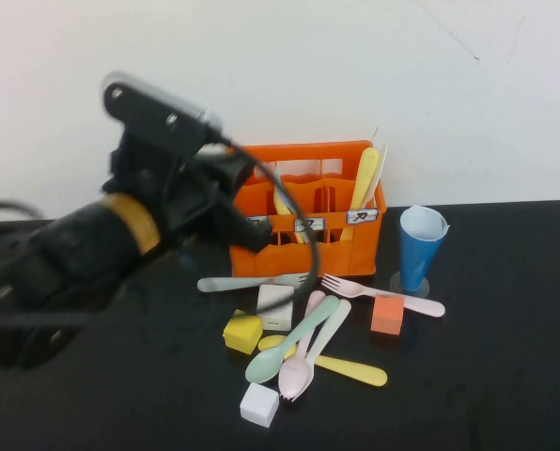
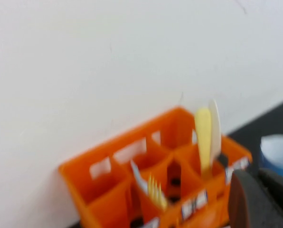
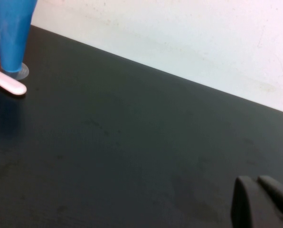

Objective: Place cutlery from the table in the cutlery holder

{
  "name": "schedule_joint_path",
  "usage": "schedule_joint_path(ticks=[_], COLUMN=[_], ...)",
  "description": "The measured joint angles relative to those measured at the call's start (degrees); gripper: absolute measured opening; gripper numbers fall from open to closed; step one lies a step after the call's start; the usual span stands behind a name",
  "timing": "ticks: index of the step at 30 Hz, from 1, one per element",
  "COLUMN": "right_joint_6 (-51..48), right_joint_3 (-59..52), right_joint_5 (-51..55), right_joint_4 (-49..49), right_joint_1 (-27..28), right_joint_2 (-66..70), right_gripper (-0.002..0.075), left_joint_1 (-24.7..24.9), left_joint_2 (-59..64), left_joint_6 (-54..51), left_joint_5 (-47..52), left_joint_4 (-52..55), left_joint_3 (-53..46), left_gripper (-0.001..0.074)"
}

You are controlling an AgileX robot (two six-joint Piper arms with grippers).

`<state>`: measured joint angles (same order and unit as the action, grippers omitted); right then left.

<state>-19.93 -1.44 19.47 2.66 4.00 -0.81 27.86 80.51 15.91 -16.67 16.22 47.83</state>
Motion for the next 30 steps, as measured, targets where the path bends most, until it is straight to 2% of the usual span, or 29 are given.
schedule_joint_path(ticks=[4, 10, 20, 25, 30], right_joint_6=[0.0, 0.0, 0.0, 0.0, 0.0], right_joint_3=[0.0, 0.0, 0.0, 0.0, 0.0], right_joint_5=[0.0, 0.0, 0.0, 0.0, 0.0], right_joint_4=[0.0, 0.0, 0.0, 0.0, 0.0], right_joint_1=[0.0, 0.0, 0.0, 0.0, 0.0], right_joint_2=[0.0, 0.0, 0.0, 0.0, 0.0], right_gripper=[-0.0003, -0.0003, -0.0003, -0.0003, -0.0003], left_joint_1=[0.0, 0.0, 0.0, -0.5, -5.2], left_joint_2=[-7.6, -17.4, -20.6, -24.1, -30.3], left_joint_6=[2.5, 9.4, 14.2, 14.2, 14.2], left_joint_5=[4.6, 15.9, 35.3, 33.0, 23.5], left_joint_4=[4.2, 4.7, 2.5, 2.9, -1.3], left_joint_3=[-5.0, -9.3, -10.1, -14.7, -23.2], left_gripper=[0.0, 0.0, 0.0, 0.0, -0.0001])
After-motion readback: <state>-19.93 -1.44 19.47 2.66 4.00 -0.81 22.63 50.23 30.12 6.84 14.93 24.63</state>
